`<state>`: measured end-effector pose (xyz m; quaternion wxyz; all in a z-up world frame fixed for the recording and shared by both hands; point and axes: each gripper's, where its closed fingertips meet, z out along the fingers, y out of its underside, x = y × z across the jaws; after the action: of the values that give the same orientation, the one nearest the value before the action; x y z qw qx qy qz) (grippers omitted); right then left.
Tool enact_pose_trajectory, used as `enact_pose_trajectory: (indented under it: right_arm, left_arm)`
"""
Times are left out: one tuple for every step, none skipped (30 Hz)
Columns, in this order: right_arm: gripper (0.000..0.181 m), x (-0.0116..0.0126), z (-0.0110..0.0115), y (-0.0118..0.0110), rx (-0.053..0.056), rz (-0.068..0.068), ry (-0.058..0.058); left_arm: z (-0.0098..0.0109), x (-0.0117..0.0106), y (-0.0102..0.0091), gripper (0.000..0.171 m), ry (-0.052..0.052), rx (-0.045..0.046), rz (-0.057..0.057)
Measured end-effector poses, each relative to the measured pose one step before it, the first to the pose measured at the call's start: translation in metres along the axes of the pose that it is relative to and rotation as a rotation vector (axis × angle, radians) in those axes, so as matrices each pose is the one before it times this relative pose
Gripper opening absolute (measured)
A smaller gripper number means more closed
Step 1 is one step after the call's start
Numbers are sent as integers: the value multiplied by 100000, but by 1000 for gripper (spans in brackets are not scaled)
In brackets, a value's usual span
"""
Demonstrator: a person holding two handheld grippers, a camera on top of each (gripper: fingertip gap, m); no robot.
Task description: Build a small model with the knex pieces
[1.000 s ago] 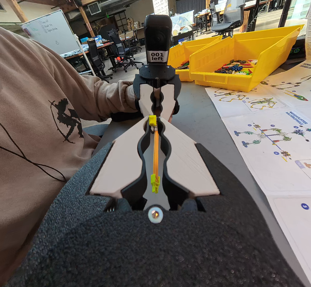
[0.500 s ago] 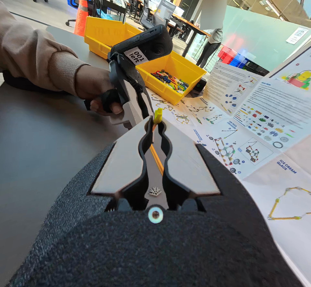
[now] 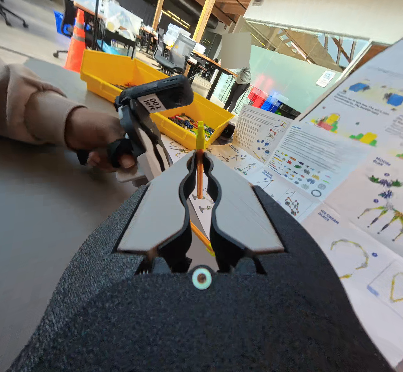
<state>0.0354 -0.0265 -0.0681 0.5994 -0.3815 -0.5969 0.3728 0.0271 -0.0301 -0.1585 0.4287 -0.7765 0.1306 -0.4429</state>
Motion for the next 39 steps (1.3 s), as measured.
enact_pose_trajectory:
  right_arm:
    - [3, 1227, -388, 111, 756, 9280, -77]
    - [3, 1139, -433, 68, 1193, 9997, -993]
    - [3, 1171, -481, 14, 1582, 10869, -867]
    - [3, 1054, -390, 233, -256, 11274, -1821]
    - [3, 717, -256, 620, -3293, 11064, -3814]
    - [3, 359, -168, 855, -4676, 10213, -5298]
    - [3, 122, -120, 967, -4784, 9469, -5903]
    - [3, -21, -16, 1070, -4887, 8635, -5773]
    - [3, -86, 85, 939, -3523, 6423, -4951]
    - [4, -165, 181, 685, -1903, 4285, -4118]
    - [3, -227, 295, 500, -1208, 3086, -3306]
    - [3, -378, 361, 470, -1740, 2115, -3087]
    - [3, -455, 393, 419, -1836, 666, -2646]
    - [3, -415, 390, 313, -1210, -473, -1651]
    - [3, -331, 378, 205, -663, -587, -990]
    - [3, -322, 352, 179, -511, -18, -1141]
    - [3, -361, 340, 81, 186, -67, -1559]
    - [3, -365, 326, 35, 581, -403, -1614]
    - [4, -286, 302, 14, 663, -760, -1148]
    - [3, -211, 296, -80, 1258, -1315, -520]
    - [4, -150, 309, -98, 1568, -1198, -280]
    - [3, -288, 323, -153, 2028, -1330, -1081]
    - [3, -391, 350, -190, 2467, -812, -1839]
    - [3, -310, 365, -122, 1944, 307, -1429]
    - [3, -247, 338, -57, 1300, 220, -1012]
    - [3, -156, 259, 15, 491, -408, -385]
    - [3, -50, 156, 115, -444, -1003, 288]
    - [3, -33, 44, 89, -742, -1183, 283]
    - [3, 206, -15, 191, -1508, -1627, 1764]
    - [3, 300, -78, 96, -1105, -2332, 2448]
    - [6, 465, -167, -143, -83, -2787, 3736]
    - [12, 558, -309, -380, 592, -4566, 4547]
    - [21, 615, -430, -461, 102, -7019, 5462]
    - [28, 563, -500, -389, -888, -10642, 6079]
    - [34, 259, -471, -306, -1505, -14324, 5265]
    - [38, -105, -353, -110, -2362, -16864, 4223]
    - [40, -389, -151, 77, -3400, -17820, 3415]
    - [43, -635, 116, 311, -4774, -17237, 2349]
    - [48, -946, 401, 523, -6292, -15271, 522]
  left_arm:
    - [-184, -132, 138, 6, -1669, -1332, 2405]
    - [-181, -94, -27, 6, -1297, -312, 1997]
    - [-150, -59, 48, 6, -662, -1027, 1477]
    - [-157, -221, 90, 6, -1371, -1248, 1381]
    - [-177, -405, 132, 6, -2131, -1275, 1263]
    - [-86, -166, 478, 6, 160, -3451, 111]
    - [40, 135, 825, 6, 2922, -5349, -1981]
    - [178, 130, 1132, 6, 3408, -6725, -3552]
    - [256, -227, 1063, 6, 891, -5830, -2540]
    - [215, -694, 678, 7, -3226, -3243, -471]
    - [195, -531, 618, 8, -2873, -3503, 861]
    - [103, -53, 254, 8, -426, -1766, 1333]
    - [-52, 83, -205, 13, 96, 889, 779]
    - [-120, 24, -178, 19, -238, 516, 737]
    - [-196, -37, -258, 23, -664, 990, 1454]
    - [-260, 71, -436, 25, -189, 2245, 2092]
    - [-282, 266, -605, 25, 921, 3289, 1972]
    - [-254, 476, -755, 26, 1986, 4287, 1708]
    - [-160, 856, -765, 29, 3929, 4246, 1717]
    - [-10, 1040, -732, 29, 4595, 4047, 1742]
    - [173, 1028, -623, 30, 4163, 3510, 2139]
    - [356, 909, -456, 31, 3305, 2699, 2172]
    - [501, 805, -359, 32, 2912, 2319, 1822]
    - [573, 698, -239, 32, 2630, 1668, 979]
    - [569, 523, -79, 30, 1853, 586, 630]
    - [448, 384, 48, 21, 1044, -468, 1205]
    - [261, 302, 73, 7, 516, -625, 2129]
    - [121, -161, 164, 5, -2225, -999, 1805]
    - [-20, -368, 202, 5, -2695, -1164, -169]
    - [-95, -208, 152, 5, -516, -653, -2444]
    - [-152, -262, 133, 4, 115, -78, -4661]
    - [-192, -285, 89, 4, 511, 616, -5673]
    - [-232, -318, 12, 4, 763, 1331, -6447]
    - [-266, -204, -102, 4, 2112, 2008, -7104]
    - [-292, -127, -251, 4, 2968, 2830, -7274]
    - [-274, -67, -301, 4, 3144, 2937, -6992]
    - [-194, 11, -185, 4, 3382, 1906, -6118]
    - [-74, 64, -68, 4, 3231, 1088, -5123]
    - [50, 217, 76, 4, 3841, 183, -4550]
